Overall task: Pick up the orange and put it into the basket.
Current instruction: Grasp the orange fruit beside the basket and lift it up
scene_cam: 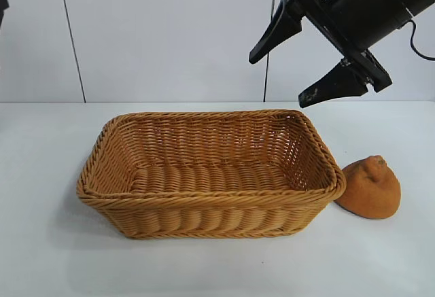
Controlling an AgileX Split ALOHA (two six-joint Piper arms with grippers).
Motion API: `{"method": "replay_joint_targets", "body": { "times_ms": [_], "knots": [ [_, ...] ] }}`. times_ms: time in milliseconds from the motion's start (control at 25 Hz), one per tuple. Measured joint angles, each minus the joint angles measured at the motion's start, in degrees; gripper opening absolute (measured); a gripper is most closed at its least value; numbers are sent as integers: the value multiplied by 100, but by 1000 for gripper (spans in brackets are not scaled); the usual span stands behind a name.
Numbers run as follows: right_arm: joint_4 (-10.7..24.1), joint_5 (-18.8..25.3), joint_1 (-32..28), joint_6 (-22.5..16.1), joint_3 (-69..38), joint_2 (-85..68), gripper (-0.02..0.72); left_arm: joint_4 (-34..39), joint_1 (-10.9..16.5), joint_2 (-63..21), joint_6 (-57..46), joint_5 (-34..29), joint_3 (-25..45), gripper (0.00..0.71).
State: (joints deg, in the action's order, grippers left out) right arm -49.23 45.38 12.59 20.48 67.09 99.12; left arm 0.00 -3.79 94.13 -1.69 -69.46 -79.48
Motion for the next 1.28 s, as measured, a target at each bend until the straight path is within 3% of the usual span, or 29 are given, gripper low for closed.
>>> {"method": "replay_joint_targets", "body": {
  "times_ms": [720,1000,1200,1280],
  "knots": [
    [4,23,0,-7,0,0,589,-33,0,-4736,8,-13,3546,613],
    [4,30,0,-7,0,0,589,-315,0,-6662,8,628,4773,613],
    [39,165,0,-7,15,0,589,-432,0,-7552,8,825,5054,613],
    [207,272,0,-7,101,0,589,-432,0,-7843,8,837,5064,613]
  ]
}}
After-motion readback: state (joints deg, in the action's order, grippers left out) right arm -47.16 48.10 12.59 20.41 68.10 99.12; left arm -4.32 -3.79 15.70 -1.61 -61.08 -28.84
